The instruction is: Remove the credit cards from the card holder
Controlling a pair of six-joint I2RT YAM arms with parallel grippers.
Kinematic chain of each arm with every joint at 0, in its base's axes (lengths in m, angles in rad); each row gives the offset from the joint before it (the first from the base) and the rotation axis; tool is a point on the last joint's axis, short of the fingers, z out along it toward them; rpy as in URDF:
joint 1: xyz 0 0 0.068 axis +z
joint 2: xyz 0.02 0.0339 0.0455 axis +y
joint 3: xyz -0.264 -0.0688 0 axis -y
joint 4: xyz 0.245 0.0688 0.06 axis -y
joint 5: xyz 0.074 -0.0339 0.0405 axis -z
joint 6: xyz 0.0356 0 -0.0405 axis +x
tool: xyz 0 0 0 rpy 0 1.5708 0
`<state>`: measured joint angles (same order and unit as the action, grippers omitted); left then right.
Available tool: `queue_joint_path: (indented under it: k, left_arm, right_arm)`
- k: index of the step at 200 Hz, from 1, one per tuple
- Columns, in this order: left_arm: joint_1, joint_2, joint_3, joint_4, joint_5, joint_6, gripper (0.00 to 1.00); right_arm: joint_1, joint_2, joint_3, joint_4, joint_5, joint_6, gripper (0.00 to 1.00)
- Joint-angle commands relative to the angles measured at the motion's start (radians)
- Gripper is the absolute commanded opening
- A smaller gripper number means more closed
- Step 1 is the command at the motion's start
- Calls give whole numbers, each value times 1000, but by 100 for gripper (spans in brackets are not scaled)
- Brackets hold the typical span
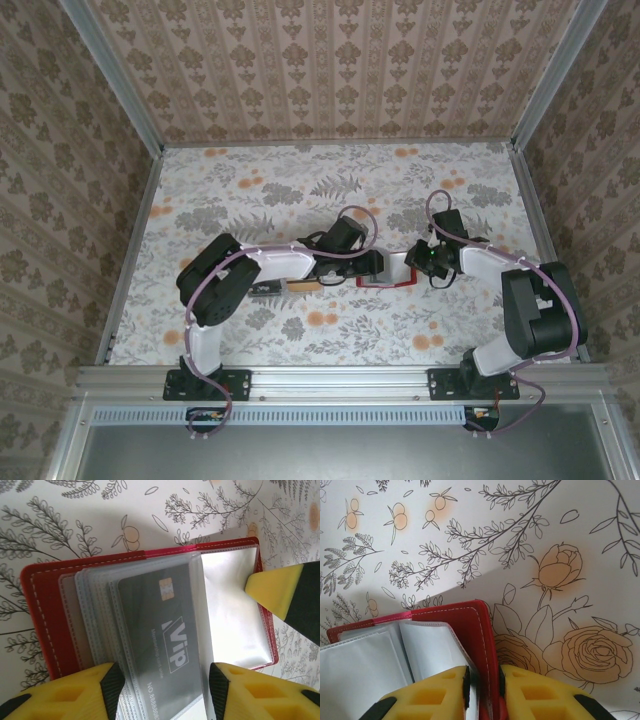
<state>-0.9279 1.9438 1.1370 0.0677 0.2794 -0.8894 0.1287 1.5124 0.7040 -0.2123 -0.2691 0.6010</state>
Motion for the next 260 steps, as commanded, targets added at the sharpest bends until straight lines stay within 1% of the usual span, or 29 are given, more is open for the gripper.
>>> queue_joint_path:
  k: [1, 12, 28, 86, 105, 115, 148, 163, 189, 199, 214, 225, 235, 251, 260]
  left_arm:
    - [-12, 3, 8, 40, 41, 12, 64]
    - [-12, 3, 8, 42, 41, 12, 74]
    - [-13, 6, 2, 57, 51, 14, 82]
    - [-11, 20, -14, 143, 92, -2, 92]
    - [-9, 23, -28, 174, 104, -9, 94]
    - [-7, 26, -28, 183, 110, -14, 97]
    - [-3, 24, -38, 184, 103, -25, 96]
    - [0, 14, -46, 172, 93, -23, 96]
    - [0, 7, -42, 153, 88, -11, 96]
    - [1, 10, -39, 152, 90, -11, 95]
    - [0, 16, -35, 153, 93, -12, 95]
    - [0, 21, -34, 153, 95, -15, 95]
    - [1, 23, -33, 158, 96, -16, 95]
    - [0, 23, -30, 157, 98, -17, 95]
    - [1, 22, -30, 159, 97, -17, 95]
  right_arm:
    - [6, 7, 5, -13, -1, -10, 26]
    - [5, 7, 5, -12, -1, -10, 26]
    - [6, 5, 5, -15, -1, -10, 26]
    - [6, 8, 4, -15, 0, -10, 26]
    - [6, 9, 3, -15, 0, -10, 26]
    - [6, 10, 2, -14, 2, -10, 27]
    - [5, 7, 4, -19, 6, -9, 27]
    - [4, -9, 2, -37, 39, 1, 33]
    - [-6, -87, -7, -65, 118, 22, 41]
    - [-6, -114, -8, -81, 151, 23, 42]
    - [-6, -199, -3, -110, 199, 24, 43]
    - [-6, -242, -2, -120, 212, 17, 43]
    - [-6, -270, 1, -124, 199, 8, 42]
    - [-6, -284, 8, -109, 130, -4, 37]
    - [-6, -274, 13, -100, 78, -4, 32]
